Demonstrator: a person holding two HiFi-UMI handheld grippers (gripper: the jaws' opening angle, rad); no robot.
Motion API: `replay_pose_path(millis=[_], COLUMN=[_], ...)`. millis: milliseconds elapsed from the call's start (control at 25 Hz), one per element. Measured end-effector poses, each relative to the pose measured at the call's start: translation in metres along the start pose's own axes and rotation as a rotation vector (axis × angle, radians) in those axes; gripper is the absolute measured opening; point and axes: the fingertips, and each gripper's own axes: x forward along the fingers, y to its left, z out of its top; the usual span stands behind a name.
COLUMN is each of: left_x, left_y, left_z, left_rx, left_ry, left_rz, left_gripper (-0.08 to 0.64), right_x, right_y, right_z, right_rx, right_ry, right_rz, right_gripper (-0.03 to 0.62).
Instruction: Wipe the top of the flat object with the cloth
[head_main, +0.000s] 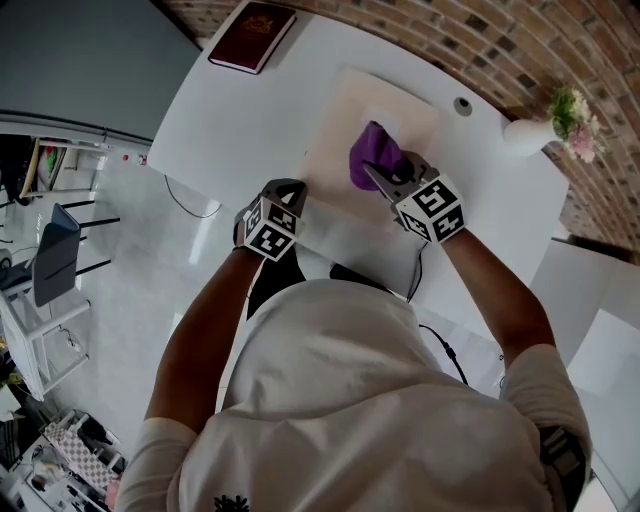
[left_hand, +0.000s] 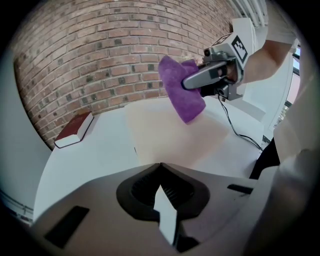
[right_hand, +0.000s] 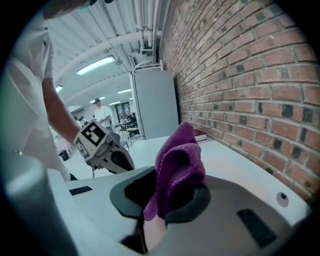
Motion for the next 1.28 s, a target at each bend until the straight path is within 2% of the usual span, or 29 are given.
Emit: replay_pose_path(millis=[240,360,800,1280], left_x=[-0.001,-0.001,-0.001,0.0], left_y=[0.001,-0.001,-0.002,-0.001], left_z=[0.0,0.0,0.0,0.001], left_rx=[0.0,0.0,0.005,0.015], left_ry=[-0.001,0.0,-0.001,0.005], left_rz=[0.002,0.002,0.006,-0.001], left_gripper=[0.025,0.025,0.025,0.025], right_x=[0.007,0.015,0.024,0.024], right_y=[0.057,0.064,-0.006,-0.1], right_z=[-0.027,-0.046,-0.066,-0.05], right_rx=[-0.012,-0.03,-0.066,-0.072], right_ry=[0.067,0.109,0.145,0.14], right_rz=[0.136,0.155,0.007,-0.169], right_gripper=[0.077,0.077,0.077,0.077])
